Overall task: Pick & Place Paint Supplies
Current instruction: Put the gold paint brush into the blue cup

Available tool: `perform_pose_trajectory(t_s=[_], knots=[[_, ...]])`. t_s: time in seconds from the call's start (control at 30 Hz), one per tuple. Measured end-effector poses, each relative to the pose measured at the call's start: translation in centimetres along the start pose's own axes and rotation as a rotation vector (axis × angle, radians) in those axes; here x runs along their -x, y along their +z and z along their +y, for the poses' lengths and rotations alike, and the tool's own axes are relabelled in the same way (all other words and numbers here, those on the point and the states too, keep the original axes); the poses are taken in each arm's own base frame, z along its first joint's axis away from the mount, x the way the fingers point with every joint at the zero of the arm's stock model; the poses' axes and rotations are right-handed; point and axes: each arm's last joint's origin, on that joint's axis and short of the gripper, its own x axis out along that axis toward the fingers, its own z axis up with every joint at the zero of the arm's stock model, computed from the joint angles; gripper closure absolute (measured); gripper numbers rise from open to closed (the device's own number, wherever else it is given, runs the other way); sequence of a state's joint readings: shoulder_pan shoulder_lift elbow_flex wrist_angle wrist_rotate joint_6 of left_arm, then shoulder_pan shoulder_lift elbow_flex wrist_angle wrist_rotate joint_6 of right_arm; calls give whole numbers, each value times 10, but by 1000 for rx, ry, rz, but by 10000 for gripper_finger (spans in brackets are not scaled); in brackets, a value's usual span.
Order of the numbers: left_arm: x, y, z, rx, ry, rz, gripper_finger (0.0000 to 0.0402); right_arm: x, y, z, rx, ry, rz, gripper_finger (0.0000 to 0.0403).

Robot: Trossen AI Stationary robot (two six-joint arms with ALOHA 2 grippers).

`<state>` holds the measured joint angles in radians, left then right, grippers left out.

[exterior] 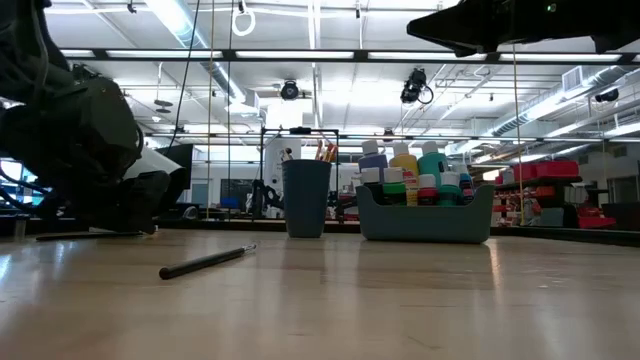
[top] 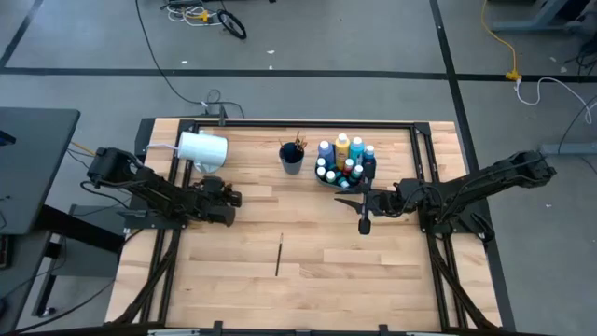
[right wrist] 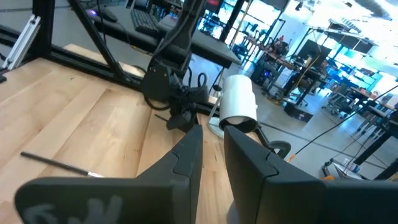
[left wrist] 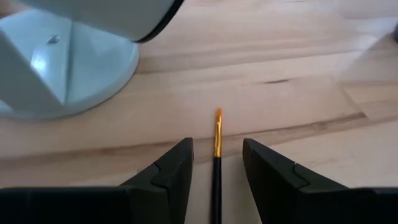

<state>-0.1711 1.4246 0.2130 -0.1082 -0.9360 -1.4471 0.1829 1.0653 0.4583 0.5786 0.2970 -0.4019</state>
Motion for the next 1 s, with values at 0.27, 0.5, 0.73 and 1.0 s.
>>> perform_pose_trajectory(t_s=[0.27, 0.5, 0.73, 1.0], knots=[[-3, -5, 9, -30, -47, -16, 249, 0, 1, 0, 1, -3, -9, 332], [-3, -4, 5, -156, -70, -1, 299, 0, 7, -3, -21, -28, -69, 332], [-3, -5, 4, -69, -79, 16, 366, 0, 8, -3, -49, -32, -82, 332], [-2, -3, -4, 33, -147, 4, 394, 0, 8, -3, -88, -30, -82, 332]])
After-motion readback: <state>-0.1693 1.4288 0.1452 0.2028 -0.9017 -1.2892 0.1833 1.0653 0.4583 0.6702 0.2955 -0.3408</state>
